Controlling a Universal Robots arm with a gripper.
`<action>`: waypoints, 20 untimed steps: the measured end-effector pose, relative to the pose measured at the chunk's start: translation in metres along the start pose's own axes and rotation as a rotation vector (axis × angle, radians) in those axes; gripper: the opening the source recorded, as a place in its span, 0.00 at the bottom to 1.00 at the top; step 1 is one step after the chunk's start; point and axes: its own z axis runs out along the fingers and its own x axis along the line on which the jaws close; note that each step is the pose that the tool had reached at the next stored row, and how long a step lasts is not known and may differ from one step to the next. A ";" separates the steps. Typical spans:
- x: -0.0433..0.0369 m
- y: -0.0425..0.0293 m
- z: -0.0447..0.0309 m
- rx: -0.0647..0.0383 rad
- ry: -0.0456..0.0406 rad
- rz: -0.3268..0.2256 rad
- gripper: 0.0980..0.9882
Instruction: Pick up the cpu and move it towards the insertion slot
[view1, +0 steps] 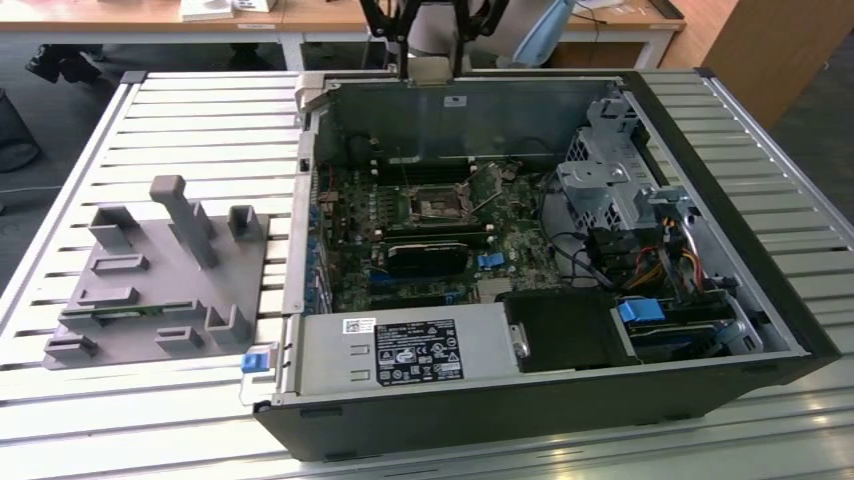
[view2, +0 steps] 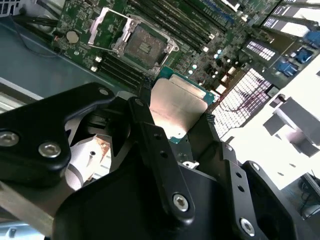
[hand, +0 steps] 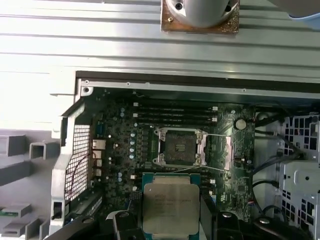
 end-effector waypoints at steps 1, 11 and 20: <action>-0.0001 0.0032 0.0003 0.000 0.0000 0.000 0.50; -0.0074 0.0283 0.0028 0.000 0.0001 0.000 0.50; -0.0268 0.0340 0.0051 0.000 -0.0002 0.005 0.50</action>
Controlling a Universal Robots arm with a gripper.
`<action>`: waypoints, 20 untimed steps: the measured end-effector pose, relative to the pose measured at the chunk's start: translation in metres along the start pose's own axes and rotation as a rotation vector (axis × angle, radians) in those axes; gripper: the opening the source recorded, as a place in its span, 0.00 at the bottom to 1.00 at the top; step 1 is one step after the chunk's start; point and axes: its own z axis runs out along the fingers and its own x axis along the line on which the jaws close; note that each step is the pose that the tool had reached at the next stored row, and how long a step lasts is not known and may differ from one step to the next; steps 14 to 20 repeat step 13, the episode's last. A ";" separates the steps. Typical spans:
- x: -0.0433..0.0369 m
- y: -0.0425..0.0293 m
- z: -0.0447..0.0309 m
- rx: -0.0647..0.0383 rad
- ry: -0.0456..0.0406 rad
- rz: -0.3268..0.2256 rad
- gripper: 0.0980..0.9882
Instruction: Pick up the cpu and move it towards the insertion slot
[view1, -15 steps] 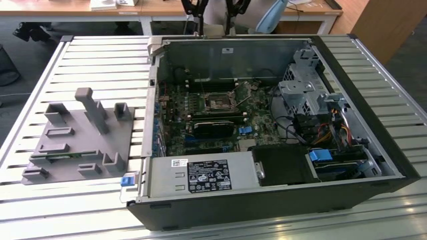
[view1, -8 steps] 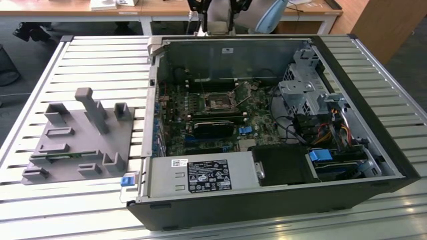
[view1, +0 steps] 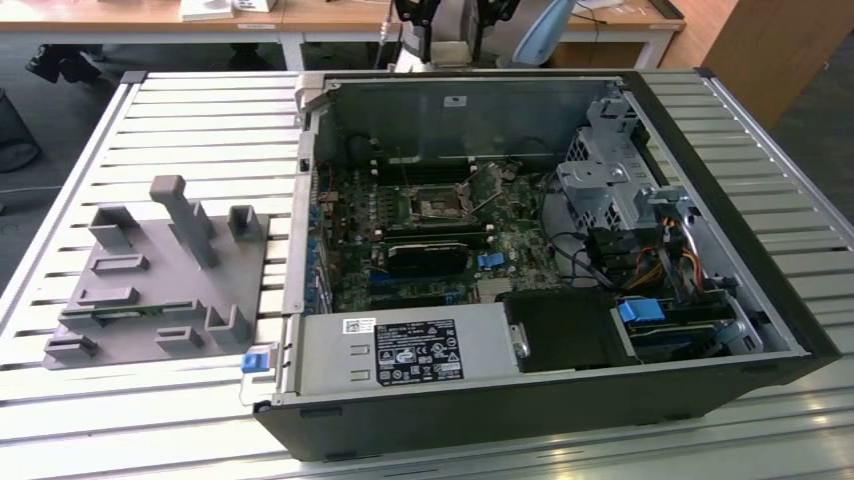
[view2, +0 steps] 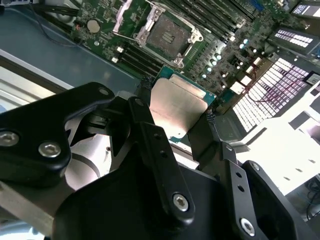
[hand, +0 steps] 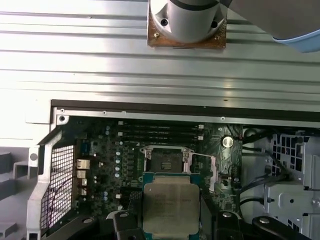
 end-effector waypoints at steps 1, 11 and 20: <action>-0.0024 0.0005 0.0003 0.000 -0.0001 0.001 0.50; -0.0155 0.0011 0.0018 0.000 -0.0003 0.006 0.50; -0.0155 0.0011 0.0018 0.000 -0.0003 0.006 0.50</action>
